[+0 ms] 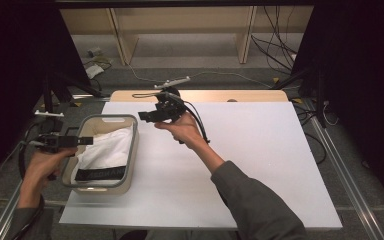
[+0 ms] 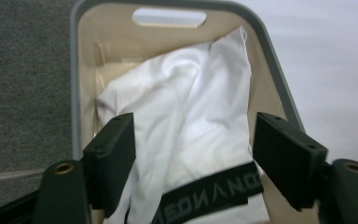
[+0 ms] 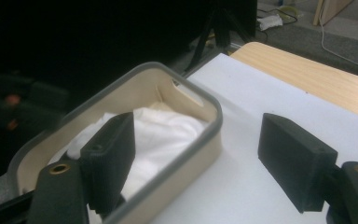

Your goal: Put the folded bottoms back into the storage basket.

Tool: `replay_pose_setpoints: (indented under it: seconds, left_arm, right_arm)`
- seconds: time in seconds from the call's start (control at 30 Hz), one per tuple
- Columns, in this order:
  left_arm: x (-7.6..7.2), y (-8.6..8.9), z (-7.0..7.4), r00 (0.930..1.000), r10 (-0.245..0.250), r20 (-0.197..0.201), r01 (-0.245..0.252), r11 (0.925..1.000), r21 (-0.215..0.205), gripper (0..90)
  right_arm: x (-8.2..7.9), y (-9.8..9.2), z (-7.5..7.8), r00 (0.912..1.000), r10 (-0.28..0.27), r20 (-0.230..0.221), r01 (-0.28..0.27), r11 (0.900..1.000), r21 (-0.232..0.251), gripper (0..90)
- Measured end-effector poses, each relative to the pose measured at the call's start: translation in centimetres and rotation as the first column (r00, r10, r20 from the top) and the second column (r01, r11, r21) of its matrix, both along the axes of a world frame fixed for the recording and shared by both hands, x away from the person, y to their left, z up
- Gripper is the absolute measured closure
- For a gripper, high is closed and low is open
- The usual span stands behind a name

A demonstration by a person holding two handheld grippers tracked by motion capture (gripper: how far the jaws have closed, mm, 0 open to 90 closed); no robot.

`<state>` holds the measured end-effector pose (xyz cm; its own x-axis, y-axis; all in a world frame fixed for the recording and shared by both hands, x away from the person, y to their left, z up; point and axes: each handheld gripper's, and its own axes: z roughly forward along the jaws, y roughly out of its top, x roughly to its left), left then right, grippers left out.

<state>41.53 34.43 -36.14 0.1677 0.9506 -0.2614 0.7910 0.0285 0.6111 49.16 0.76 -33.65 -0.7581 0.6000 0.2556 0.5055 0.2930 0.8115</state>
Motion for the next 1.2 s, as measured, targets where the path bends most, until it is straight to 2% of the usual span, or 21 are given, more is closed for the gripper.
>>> replay_pose_setpoints:
  seconds: [0.03,0.1,0.27,0.5,0.53,0.57,0.67,0.8,0.87,1.0,1.13,1.2]
  left_arm:
    - [0.5,-0.2,0.0,1.0,0.002,0.004,-0.002,1.0,0.004,33.1]
    - [1.4,-0.6,-0.3,0.9999,0.016,0.006,-0.016,0.9999,0.004,37.1]
    - [3.9,-1.5,-1.7,0.9989,0.02,-0.042,-0.019,0.9995,0.025,41.9]
    - [6.2,-2.4,-4.2,0.9928,0.013,-0.119,-0.004,0.9972,0.075,49.1]
    - [6.3,-2.5,-4.6,0.9911,0.015,-0.132,-0.005,0.9969,0.079,53.5]
    - [6.4,-2.6,-4.9,0.9894,0.015,-0.144,-0.001,0.9957,0.092,53.5]
    - [6.6,-2.7,-5.8,0.9841,0.027,-0.176,-0.007,0.993,0.118,60.6]
    - [6.5,-3.1,-6.7,0.9775,0.028,-0.209,0.008,0.9855,0.169,77.5]
    - [6.4,-3.3,-7.3,0.9732,0.027,-0.228,0.015,0.9835,0.18,87.4]
    - [6.0,-4.1,-8.3,0.9603,-0.011,-0.279,0.058,0.985,0.162,89.1]
    - [5.6,-4.5,-8.6,0.9573,-0.016,-0.289,0.066,0.984,0.166,89.2]
    - [5.4,-4.5,-8.8,0.9527,-0.035,-0.302,0.081,0.9868,0.141,89.2]
  right_arm:
    - [0.0,0.0,0.0,1.0,0.0,0.0,0.0,1.0,0.0,28.3]
    - [-0.8,-1.5,-0.4,1.0,0.005,0.007,-0.005,1.0,0.002,28.1]
    - [-2.5,-5.2,-1.6,0.9996,0.0,0.027,0.001,1.0,-0.021,27.7]
    - [-5.4,-10.2,-3.7,0.9997,-0.022,0.011,0.022,1.0,0.001,27.7]
    - [-5.9,-11.4,-4.2,0.9993,-0.038,0.008,0.038,0.999,0.006,27.7]
    - [-5.9,-11.4,-4.2,0.9993,-0.038,0.008,0.038,0.999,0.006,27.7]
    - [-6.5,-13.0,-4.9,0.998,-0.064,-0.002,0.064,0.998,0.027,27.7]
    - [-7.6,-14.5,-6.0,0.9973,-0.07,-0.022,0.071,0.996,0.052,29.0]
    - [-8.0,-14.9,-6.7,0.9974,-0.059,-0.04,0.06,0.998,0.028,29.1]
    - [-8.4,-15.6,-7.2,0.9967,-0.067,-0.045,0.068,0.997,0.021,29.2]
    - [-8.5,-15.9,-7.3,0.9956,-0.08,-0.05,0.081,0.996,0.022,29.5]
    - [-8.5,-15.8,-7.4,0.9959,-0.078,-0.047,0.079,0.997,0.016,29.5]
